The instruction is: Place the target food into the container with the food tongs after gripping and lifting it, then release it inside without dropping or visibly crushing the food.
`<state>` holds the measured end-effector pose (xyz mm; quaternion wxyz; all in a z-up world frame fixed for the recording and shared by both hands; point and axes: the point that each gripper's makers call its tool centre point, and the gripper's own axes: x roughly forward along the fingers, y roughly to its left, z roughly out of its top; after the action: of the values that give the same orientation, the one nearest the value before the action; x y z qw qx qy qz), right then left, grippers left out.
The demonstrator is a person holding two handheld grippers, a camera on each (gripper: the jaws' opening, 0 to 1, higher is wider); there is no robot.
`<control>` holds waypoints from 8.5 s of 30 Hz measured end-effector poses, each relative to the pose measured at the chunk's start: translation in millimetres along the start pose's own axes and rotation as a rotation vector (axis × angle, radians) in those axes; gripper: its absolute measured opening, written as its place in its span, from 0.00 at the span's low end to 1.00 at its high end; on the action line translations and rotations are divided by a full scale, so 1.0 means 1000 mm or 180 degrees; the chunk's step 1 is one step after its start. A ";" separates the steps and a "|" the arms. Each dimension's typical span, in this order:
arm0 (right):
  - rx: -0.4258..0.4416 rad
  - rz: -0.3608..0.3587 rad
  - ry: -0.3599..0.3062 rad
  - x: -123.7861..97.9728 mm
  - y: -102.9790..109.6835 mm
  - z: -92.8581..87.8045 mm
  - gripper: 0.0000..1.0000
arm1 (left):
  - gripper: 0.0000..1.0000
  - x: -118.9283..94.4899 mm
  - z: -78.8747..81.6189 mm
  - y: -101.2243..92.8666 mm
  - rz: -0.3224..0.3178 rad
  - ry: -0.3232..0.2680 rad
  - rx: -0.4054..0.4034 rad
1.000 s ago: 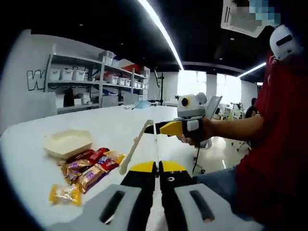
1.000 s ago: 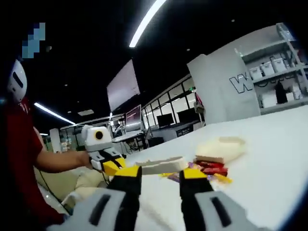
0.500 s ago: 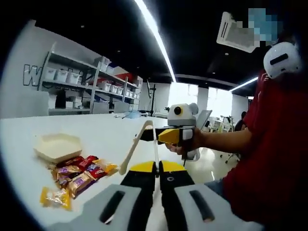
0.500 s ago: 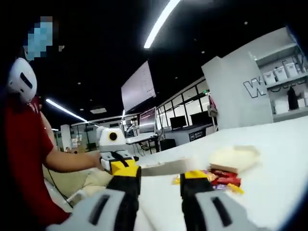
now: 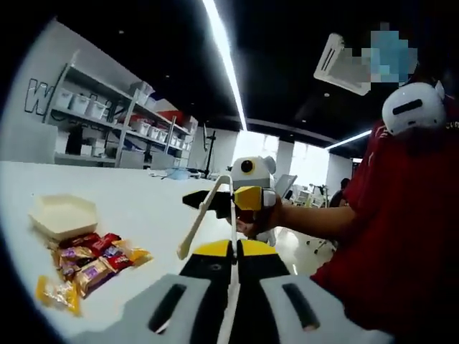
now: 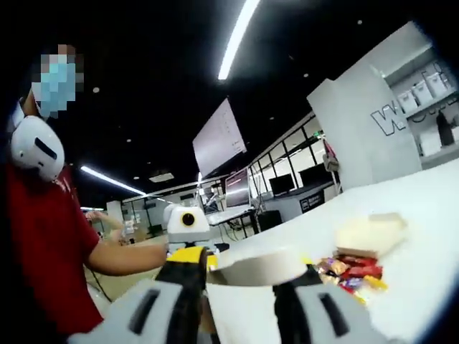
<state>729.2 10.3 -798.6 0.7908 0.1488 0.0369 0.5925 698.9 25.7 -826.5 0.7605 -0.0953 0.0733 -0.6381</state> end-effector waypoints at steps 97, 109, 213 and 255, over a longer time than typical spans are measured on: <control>0.0417 0.0533 -0.0214 0.007 0.056 0.023 0.28 | 0.02 0.016 0.021 -0.050 -0.0485 -0.0590 -0.0465; 0.0361 0.0540 -0.0194 0.011 0.058 0.024 0.29 | 0.02 0.013 0.025 -0.050 -0.0450 -0.0525 -0.0347; -0.0244 -0.1413 0.0836 0.032 -0.161 -0.067 0.22 | 0.78 -0.095 -0.058 0.108 0.2724 0.0271 -0.0315; -0.0001 -0.2213 0.0894 0.000 -0.196 -0.066 0.23 | 0.90 -0.100 -0.057 0.109 0.2768 0.0239 -0.0110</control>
<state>895.5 -26.4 -916.3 0.9321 0.0445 0.1932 0.3032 772.9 139.5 -908.6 0.9536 -0.0450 0.1449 -0.2602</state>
